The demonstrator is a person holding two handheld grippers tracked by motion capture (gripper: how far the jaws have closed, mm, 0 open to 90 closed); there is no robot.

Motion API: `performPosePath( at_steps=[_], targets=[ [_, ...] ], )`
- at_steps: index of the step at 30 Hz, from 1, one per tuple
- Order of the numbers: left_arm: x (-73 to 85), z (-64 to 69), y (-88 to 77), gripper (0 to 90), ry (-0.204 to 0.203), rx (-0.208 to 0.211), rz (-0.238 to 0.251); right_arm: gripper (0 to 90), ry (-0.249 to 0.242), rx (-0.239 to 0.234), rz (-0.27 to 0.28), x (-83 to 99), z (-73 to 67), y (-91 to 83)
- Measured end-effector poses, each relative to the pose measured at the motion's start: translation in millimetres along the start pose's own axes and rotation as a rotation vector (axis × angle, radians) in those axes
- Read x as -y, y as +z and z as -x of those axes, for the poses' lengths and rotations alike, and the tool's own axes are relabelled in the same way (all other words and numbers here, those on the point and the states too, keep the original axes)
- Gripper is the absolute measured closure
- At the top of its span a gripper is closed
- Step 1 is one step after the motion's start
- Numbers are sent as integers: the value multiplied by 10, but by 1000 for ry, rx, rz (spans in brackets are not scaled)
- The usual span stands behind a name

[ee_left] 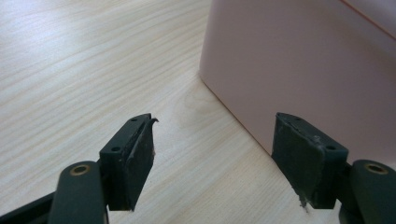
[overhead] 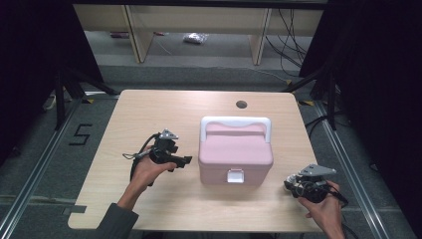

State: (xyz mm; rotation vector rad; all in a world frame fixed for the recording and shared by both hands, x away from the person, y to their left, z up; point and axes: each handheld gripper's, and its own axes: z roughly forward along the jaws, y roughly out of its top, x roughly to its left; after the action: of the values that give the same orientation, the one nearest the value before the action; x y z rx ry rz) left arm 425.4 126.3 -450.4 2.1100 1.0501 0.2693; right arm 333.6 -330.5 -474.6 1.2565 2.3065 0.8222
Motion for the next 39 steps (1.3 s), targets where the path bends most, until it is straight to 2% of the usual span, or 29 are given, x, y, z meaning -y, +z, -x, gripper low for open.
performPosePath(
  at_steps=[3, 5, 10, 11, 12, 13, 14, 15, 16, 18, 21, 23, 25, 26, 27, 30, 31, 34, 35, 36, 39],
  targets=[
    [-3, 0, -15, 294, -4, 6, -3, 602, 20, 5, -8, 4, -26, -5],
    [-1, 0, -13, 294, -6, 2, 6, 602, -4, 12, -5, 15, -11, -1],
    [-5, -1, -14, 293, 1, 7, -3, 590, -1, 14, 2, 28, -24, -15],
    [-4, -1, -14, 294, 1, 7, -3, 567, 5, 16, 10, 30, -26, -16],
    [-3, -2, -15, 293, -1, 7, -3, 539, 33, 11, 10, 24, -38, -29],
    [0, -1, -15, 294, -6, 5, 6, 508, -2, 18, 34, 33, -8, -25],
    [-5, -15, -25, 294, -1, 11, -2, 478, 14, 22, 31, 38, -15, -36],
    [-4, -7, -26, 293, -10, 0, 13, 456, 33, 25, 24, 47, -29, -51],
    [-9, -17, -39, 294, -4, 8, 9, 449, 42, 16, 40, 50, -35, -46],
    [-17, -22, -54, 293, -10, 10, 16, 437, 24, 22, 39, 76, -40, -66],
    [-43, -20, -94, 292, 0, 16, 13, 415, 23, 26, 39, 107, -69, -114],
    [-67, -12, -123, 292, -1, 13, 25, 406, -5, 20, 60, 107, -61, -129],
    [-90, -16, -153, 291, 11, 16, 27, 396, 17, 26, 59, 100, -77, -152],
    [-98, -19, -171, 291, 21, 19, 21, 396, 3, 27, 74, 105, -71, -143],
    [-100, -11, -178, 291, 12, 15, 30, 393, 8, 26, 75, 105, -75, -146],
    [-104, -20, -212, 291, 24, 15, 23, 391, 19, 23, 81, 103, -89, -157],
    [-116, -31, -231, 290, 20, 21, 32, 384, 50, 40, 74, 95, -120, -187],
    [-132, -32, -260, 288, 25, 26, 36, 373, 38, 44, 89, 94, -120, -189],
    [-140, -28, -267, 287, 22, 32, 40, 367, 52, 35, 87, 94, -130, -186],
    [-149, -23, -281, 284, 32, 36, 34, 364, 33, 45, 84, 97, -119, -191],
    [-173, 11, -303, 273, 39, 38, 40, 350, 45, 28, 91, 95, -130, -178]
  ],
)
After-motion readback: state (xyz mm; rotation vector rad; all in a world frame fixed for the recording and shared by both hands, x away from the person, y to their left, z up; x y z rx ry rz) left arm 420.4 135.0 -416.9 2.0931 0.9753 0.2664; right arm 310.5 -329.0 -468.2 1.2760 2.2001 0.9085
